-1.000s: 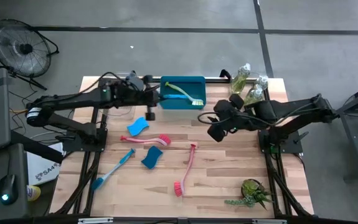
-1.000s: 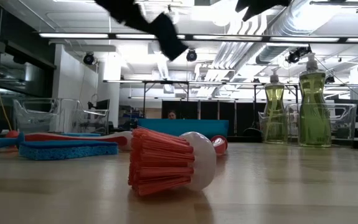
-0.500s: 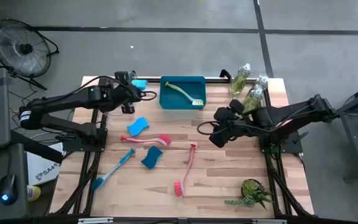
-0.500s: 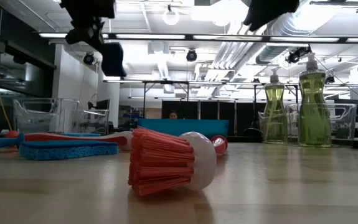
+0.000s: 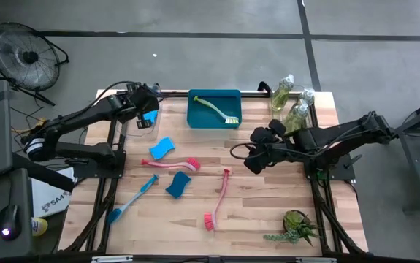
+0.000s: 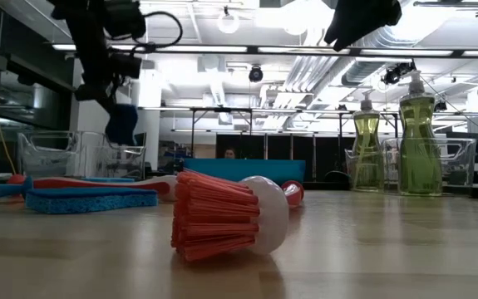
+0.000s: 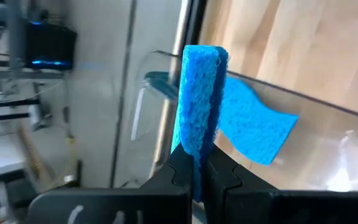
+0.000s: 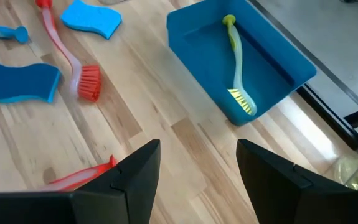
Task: Pick & Place Kitchen Sink Supplies
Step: Put the bottom right blue sponge into the left transparent bin
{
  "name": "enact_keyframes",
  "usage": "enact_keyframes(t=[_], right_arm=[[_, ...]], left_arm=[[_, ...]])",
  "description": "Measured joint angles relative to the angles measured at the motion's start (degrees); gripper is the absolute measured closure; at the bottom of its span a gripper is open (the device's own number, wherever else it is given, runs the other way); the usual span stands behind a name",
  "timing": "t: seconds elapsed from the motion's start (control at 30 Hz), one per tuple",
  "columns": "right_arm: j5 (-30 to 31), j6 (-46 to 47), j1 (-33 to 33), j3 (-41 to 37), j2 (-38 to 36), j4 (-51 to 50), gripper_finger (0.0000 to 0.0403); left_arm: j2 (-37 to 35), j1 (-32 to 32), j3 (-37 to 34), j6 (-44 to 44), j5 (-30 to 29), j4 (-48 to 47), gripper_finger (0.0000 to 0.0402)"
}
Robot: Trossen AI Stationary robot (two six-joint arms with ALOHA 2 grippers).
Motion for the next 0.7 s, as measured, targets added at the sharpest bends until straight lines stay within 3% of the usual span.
enact_keyframes(t=[0.43,0.7], right_arm=[[1.0,-0.3,0.0,0.0,0.0,-0.1,0.0196],[0.5,-0.3,0.0,0.0,0.0,-0.1,0.0196]], left_arm=[[0.0,14.2,-6.1,15.2,12.1,10.3,0.0401],[0.3,18.8,-8.3,22.2,16.6,15.8,0.0401]])
